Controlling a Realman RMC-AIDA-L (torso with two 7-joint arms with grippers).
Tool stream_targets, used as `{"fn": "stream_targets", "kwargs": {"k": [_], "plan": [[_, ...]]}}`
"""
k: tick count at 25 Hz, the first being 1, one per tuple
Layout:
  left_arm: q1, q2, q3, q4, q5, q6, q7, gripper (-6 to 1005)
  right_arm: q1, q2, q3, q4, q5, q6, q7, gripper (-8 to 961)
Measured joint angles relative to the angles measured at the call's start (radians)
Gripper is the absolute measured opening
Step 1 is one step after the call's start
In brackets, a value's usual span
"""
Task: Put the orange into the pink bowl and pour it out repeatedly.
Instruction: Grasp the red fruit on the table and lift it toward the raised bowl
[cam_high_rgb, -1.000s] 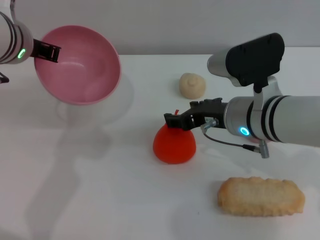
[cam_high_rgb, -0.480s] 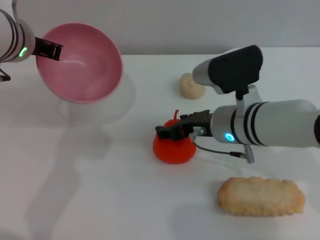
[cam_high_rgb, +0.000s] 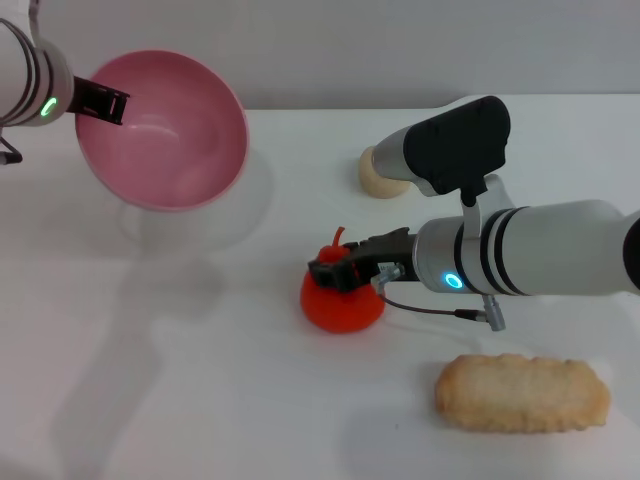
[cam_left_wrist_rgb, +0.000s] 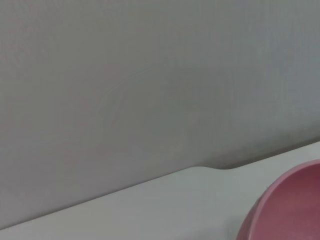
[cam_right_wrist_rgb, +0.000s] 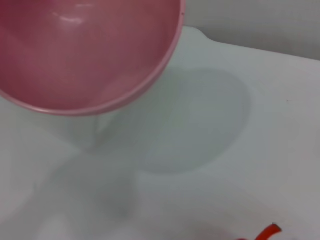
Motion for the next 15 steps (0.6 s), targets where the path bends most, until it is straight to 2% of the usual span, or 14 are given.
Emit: {"fn": "stream_targets", "kwargs": {"k": [5, 8, 14, 15], "plan": [[0.000, 0.001, 0.004, 0.000, -0.002, 0.000, 0.000, 39, -0.007, -0.001, -0.005, -0.020, 0.001, 0.002, -0.003, 548], [-0.001, 0.001, 0.004, -0.003, -0.001, 0.005, 0.000, 40, -0.045, -0.004, 0.006, -0.086, -0.017, 0.019, -0.006, 477], [-0.001, 0.002, 0.013, -0.010, 0.001, 0.008, 0.012, 39, -0.217, -0.002, 0.135, -0.425, -0.194, 0.173, -0.006, 235], [-0.001, 0.002, 0.018, -0.012, 0.000, 0.008, 0.013, 39, -0.242, -0.001, 0.157, -0.479, -0.217, 0.199, -0.007, 218]]}}
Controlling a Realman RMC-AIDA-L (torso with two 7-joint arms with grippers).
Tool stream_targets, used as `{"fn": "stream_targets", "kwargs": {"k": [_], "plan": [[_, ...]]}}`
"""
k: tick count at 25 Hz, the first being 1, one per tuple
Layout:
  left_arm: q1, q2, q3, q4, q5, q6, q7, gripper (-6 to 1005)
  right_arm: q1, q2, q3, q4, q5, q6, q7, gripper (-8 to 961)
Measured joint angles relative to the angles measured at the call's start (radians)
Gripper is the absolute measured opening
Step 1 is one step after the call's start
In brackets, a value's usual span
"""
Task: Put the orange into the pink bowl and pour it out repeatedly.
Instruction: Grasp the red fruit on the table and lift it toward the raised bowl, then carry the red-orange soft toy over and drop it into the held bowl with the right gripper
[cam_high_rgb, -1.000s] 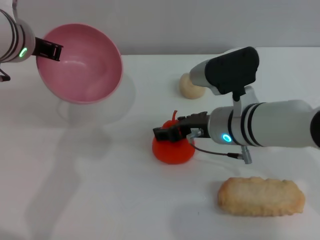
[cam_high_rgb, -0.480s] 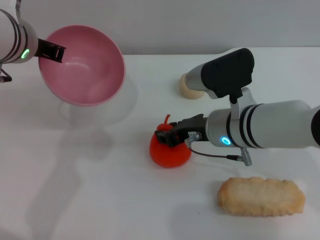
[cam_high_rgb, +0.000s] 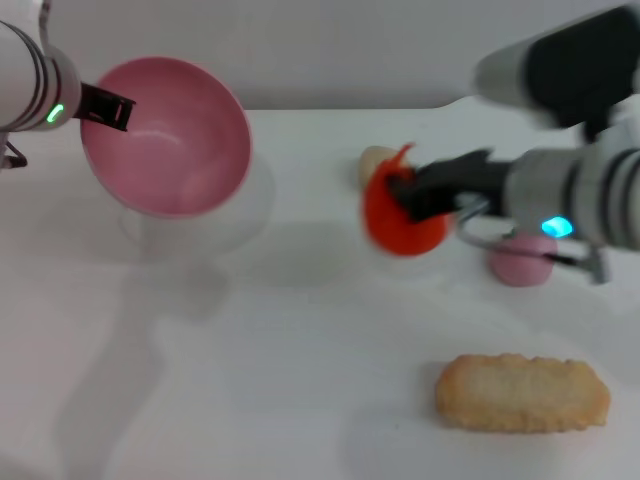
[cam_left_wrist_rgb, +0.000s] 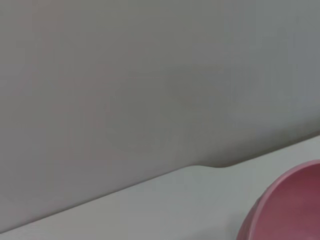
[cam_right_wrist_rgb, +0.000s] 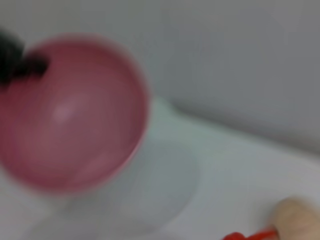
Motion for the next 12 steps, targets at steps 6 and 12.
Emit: {"fn": "stream_targets", "kwargs": {"k": [6, 12], "plan": [[-0.002, -0.003, 0.063, -0.011, -0.007, 0.009, 0.000, 39, -0.110, 0.006, 0.083, -0.308, -0.081, 0.118, -0.001, 125], [-0.046, -0.006, 0.185, -0.049, -0.114, 0.074, -0.005, 38, -0.106, 0.008, 0.047, -0.405, -0.094, 0.152, -0.002, 66]]}}
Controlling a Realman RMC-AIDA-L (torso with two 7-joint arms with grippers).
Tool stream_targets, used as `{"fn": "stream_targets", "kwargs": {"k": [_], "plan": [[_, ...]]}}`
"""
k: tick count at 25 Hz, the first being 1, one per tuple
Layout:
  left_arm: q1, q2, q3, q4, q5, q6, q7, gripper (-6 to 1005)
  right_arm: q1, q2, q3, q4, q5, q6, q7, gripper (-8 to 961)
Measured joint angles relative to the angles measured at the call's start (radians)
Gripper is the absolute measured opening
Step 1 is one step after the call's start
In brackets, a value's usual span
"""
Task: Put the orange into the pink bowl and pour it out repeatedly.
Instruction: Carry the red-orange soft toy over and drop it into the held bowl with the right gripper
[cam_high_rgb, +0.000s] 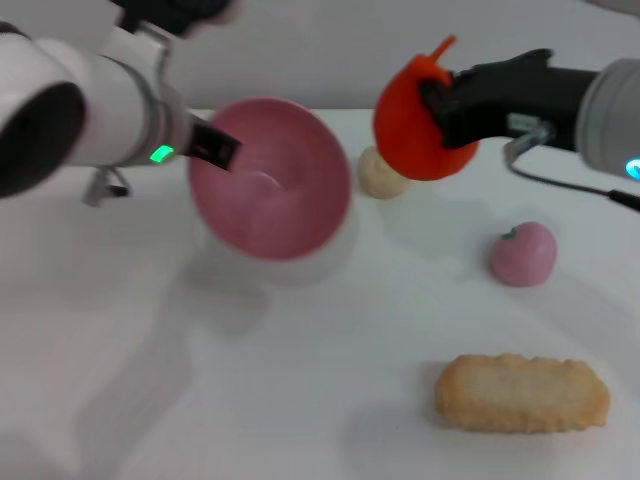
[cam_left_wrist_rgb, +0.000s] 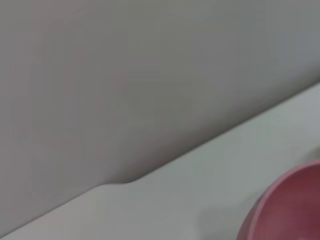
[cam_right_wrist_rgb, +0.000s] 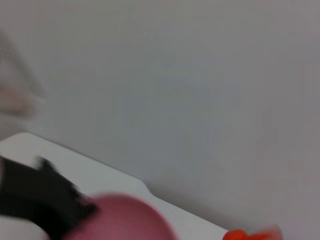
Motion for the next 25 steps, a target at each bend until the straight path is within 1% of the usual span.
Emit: {"fn": "stream_targets", "kwargs": {"k": [1, 2, 3, 6, 11, 15, 22, 25], "plan": [[-0.013, -0.001, 0.018, -0.014, -0.015, 0.009, 0.000, 38, 0.006, 0.000, -0.012, 0.001, 0.000, -0.001, 0.002, 65], [-0.013, -0.001, 0.018, -0.014, -0.015, 0.009, 0.000, 38, 0.013, -0.001, -0.023, 0.003, 0.000, -0.003, 0.003, 64], [-0.040, -0.003, 0.041, -0.038, -0.037, 0.020, -0.001, 38, 0.019, -0.002, -0.032, 0.006, 0.000, -0.004, 0.005, 62], [-0.061, -0.005, 0.052, -0.055, -0.055, 0.033, -0.001, 38, 0.028, -0.003, -0.045, 0.013, 0.001, -0.006, 0.007, 59], [-0.064, -0.005, 0.047, -0.052, -0.057, 0.041, -0.001, 39, 0.031, -0.004, -0.054, 0.028, 0.008, -0.009, 0.014, 53], [-0.067, -0.004, 0.043, -0.049, -0.058, 0.042, 0.002, 40, 0.037, -0.004, -0.067, 0.048, 0.008, -0.022, 0.019, 105], [-0.067, -0.003, 0.042, -0.048, -0.059, 0.043, 0.002, 38, 0.043, -0.006, -0.056, 0.076, 0.007, -0.050, 0.026, 195], [-0.067, -0.003, 0.046, -0.045, -0.072, 0.043, 0.006, 39, 0.042, -0.006, -0.034, 0.084, 0.006, -0.061, 0.030, 296]]}}
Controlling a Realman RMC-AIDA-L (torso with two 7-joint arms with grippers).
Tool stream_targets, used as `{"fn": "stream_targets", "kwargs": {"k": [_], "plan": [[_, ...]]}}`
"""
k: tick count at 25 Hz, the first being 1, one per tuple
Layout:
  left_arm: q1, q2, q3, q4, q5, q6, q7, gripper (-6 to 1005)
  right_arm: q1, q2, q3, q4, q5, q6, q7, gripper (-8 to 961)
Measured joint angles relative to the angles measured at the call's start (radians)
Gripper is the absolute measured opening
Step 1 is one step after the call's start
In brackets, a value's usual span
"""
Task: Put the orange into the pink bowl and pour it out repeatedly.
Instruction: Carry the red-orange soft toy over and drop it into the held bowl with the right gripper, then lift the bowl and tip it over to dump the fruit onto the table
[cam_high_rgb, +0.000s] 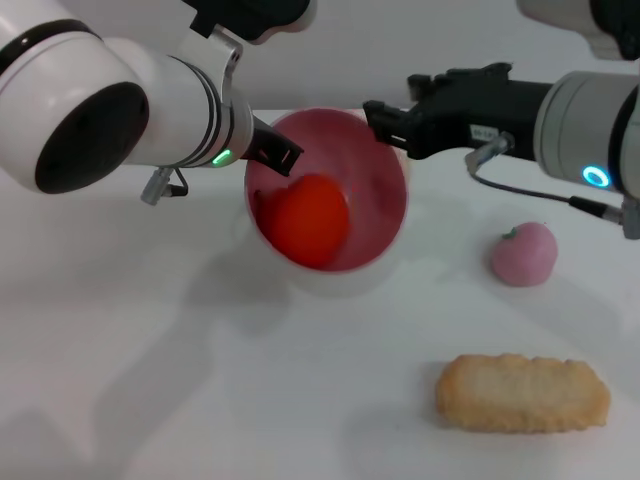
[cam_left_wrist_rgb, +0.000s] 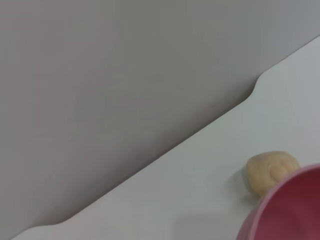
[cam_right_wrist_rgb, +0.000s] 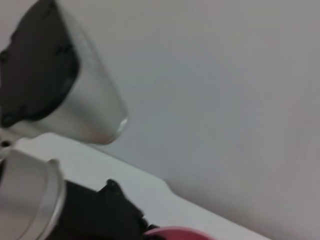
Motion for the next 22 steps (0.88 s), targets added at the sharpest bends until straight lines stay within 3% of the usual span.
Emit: {"fn": "stream_targets", "kwargs": {"k": [3, 5, 10, 13, 16, 20, 21, 22], "plan": [[0.000, 0.000, 0.002, 0.001, -0.002, 0.000, 0.011, 40, -0.006, 0.001, 0.015, -0.001, 0.000, 0.000, 0.001, 397], [0.000, 0.000, 0.009, 0.005, 0.000, 0.000, 0.041, 40, -0.022, 0.003, 0.048, -0.004, -0.002, 0.003, 0.008, 559], [0.020, 0.000, 0.083, 0.051, 0.095, 0.021, 0.123, 39, -0.079, 0.004, 0.178, 0.030, 0.001, 0.014, 0.030, 561], [0.054, 0.000, 0.217, 0.081, 0.290, 0.077, 0.181, 39, -0.108, 0.003, 0.239, 0.069, 0.005, 0.020, 0.030, 563], [0.076, -0.003, 0.344, 0.077, 0.481, 0.114, 0.233, 39, -0.128, 0.003, 0.265, 0.096, 0.008, 0.021, 0.030, 564], [0.079, -0.005, 0.372, 0.073, 0.526, 0.123, 0.235, 38, -0.137, 0.003, 0.272, 0.142, 0.009, 0.022, 0.028, 566], [0.105, -0.004, 0.471, 0.042, 0.682, 0.208, 0.275, 38, -0.136, 0.003, 0.272, 0.153, 0.009, 0.021, 0.027, 567], [0.108, -0.004, 0.484, 0.034, 0.698, 0.220, 0.292, 38, -0.133, 0.002, 0.272, 0.165, 0.010, 0.019, 0.025, 567]]}}
